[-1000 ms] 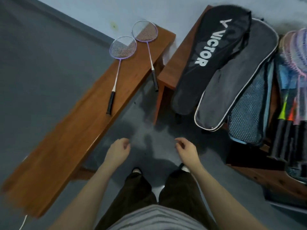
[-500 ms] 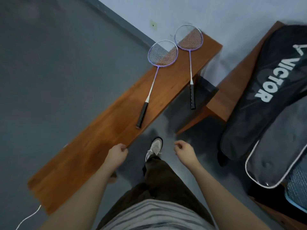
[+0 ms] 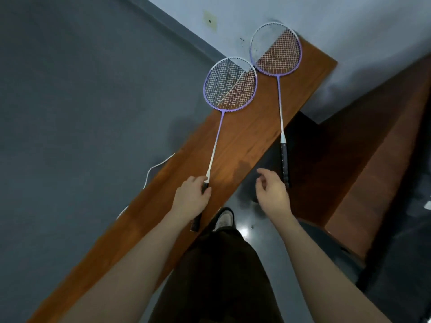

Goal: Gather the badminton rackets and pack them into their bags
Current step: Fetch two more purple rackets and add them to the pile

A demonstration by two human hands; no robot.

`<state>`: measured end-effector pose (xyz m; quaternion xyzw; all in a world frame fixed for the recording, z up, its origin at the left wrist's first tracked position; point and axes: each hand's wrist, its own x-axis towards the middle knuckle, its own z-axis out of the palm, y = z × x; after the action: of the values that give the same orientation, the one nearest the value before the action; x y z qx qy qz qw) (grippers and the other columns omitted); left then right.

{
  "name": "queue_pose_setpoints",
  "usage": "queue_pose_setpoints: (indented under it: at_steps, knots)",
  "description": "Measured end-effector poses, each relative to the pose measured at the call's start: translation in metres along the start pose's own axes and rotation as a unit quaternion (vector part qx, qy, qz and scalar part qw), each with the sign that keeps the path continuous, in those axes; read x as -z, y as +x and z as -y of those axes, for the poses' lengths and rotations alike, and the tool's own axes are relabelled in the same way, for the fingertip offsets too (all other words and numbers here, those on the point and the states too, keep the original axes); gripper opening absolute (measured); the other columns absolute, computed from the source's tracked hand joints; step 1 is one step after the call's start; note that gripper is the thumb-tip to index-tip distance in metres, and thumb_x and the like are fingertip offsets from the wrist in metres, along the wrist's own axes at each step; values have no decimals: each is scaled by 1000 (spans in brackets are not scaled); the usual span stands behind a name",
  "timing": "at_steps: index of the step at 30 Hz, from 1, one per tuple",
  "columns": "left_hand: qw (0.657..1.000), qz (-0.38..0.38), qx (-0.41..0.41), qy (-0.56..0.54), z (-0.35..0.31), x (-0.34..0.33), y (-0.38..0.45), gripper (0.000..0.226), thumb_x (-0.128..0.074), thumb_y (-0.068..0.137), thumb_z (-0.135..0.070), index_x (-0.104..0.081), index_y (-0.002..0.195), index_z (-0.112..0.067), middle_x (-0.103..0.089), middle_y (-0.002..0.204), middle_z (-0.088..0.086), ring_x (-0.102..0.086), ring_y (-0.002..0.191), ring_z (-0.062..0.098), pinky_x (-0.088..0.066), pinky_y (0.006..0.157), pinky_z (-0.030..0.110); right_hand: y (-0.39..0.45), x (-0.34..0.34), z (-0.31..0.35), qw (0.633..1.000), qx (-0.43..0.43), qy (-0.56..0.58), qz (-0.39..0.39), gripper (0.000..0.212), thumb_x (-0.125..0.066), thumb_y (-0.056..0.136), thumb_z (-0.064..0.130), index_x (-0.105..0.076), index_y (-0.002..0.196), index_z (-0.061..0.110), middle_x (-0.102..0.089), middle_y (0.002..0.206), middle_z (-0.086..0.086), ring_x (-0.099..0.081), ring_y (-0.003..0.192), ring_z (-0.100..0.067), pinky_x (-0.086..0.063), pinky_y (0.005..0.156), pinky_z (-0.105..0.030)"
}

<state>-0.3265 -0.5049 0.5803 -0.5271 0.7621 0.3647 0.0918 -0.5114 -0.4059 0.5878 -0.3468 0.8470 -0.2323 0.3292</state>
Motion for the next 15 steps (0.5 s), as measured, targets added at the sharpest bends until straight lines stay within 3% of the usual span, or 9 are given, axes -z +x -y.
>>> queue_pose_setpoints:
  at_steps: [3, 7, 12, 15]
  knots:
    - [997, 39, 39, 55, 6, -21, 53, 49, -43, 92, -42, -40, 136, -21, -48, 131, 10, -45, 118, 29, -37, 97, 42, 34, -14, -8, 997, 51, -55, -14, 33, -49, 93, 11, -54, 125, 12, -59, 105, -7, -60, 88, -25, -49, 80, -49]
    - [995, 52, 29, 75, 20, -54, 104, 62, -47, 91, -45, -24, 143, -22, -46, 129, 11, -47, 115, 29, -39, 95, 41, 79, -33, -27, 997, 19, -37, -72, 32, -50, 92, 11, -55, 124, 11, -58, 106, -8, -57, 93, -24, -48, 85, -47]
    - [999, 23, -9, -43, 25, -72, 131, 66, -55, 91, -19, -19, 146, -23, -51, 108, 7, -56, 82, 16, -52, 74, 31, 123, -46, -55, 979, 9, -150, -134, 41, -54, 90, 22, -49, 130, 15, -49, 128, -13, -41, 119, -34, -29, 101, -46]
    - [994, -14, -42, -99, 19, -74, 132, 60, -51, 92, -13, -24, 145, -20, -48, 97, 3, -51, 71, 12, -48, 61, 18, 141, -46, -67, 970, -45, -178, -160, 60, -57, 88, 33, -32, 142, 23, -33, 142, -18, -31, 129, -38, -22, 106, -51]
